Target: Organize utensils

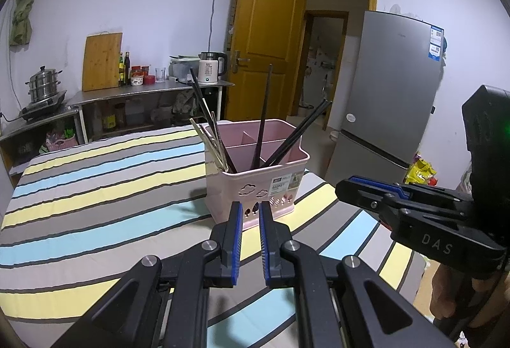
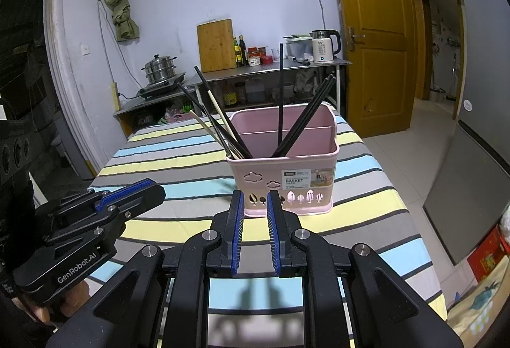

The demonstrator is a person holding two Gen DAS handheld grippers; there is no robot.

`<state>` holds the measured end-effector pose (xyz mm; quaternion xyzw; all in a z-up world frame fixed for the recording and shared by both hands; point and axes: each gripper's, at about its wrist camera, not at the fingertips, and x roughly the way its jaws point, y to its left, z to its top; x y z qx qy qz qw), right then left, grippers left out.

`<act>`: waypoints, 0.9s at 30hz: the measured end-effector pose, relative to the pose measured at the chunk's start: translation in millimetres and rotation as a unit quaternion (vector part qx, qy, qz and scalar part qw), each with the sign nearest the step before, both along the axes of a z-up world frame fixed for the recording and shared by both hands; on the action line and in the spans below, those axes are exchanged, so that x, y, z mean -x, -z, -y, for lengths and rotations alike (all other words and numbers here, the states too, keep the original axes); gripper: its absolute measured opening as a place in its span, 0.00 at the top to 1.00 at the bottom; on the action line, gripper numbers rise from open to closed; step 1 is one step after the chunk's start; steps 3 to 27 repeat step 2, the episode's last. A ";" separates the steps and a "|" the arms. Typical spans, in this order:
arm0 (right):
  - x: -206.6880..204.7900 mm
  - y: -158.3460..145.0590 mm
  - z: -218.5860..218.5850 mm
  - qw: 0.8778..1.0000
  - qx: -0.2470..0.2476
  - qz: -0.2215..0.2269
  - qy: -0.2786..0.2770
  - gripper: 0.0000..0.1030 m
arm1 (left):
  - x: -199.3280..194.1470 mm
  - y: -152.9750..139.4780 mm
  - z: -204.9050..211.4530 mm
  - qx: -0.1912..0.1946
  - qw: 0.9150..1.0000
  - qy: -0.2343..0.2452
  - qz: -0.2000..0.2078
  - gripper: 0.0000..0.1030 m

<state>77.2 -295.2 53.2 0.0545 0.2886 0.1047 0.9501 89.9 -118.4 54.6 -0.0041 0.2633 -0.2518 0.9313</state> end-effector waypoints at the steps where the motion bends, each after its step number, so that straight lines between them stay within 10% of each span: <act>1: 0.7 0.3 0.5 1.000 0.000 0.000 0.000 0.85 | 0.4 0.3 0.0 0.000 1.000 -0.001 0.001 0.91; 27: 0.1 -0.1 0.1 1.000 0.000 0.000 0.000 0.86 | 0.5 0.4 -0.1 0.000 1.000 -0.002 0.001 0.91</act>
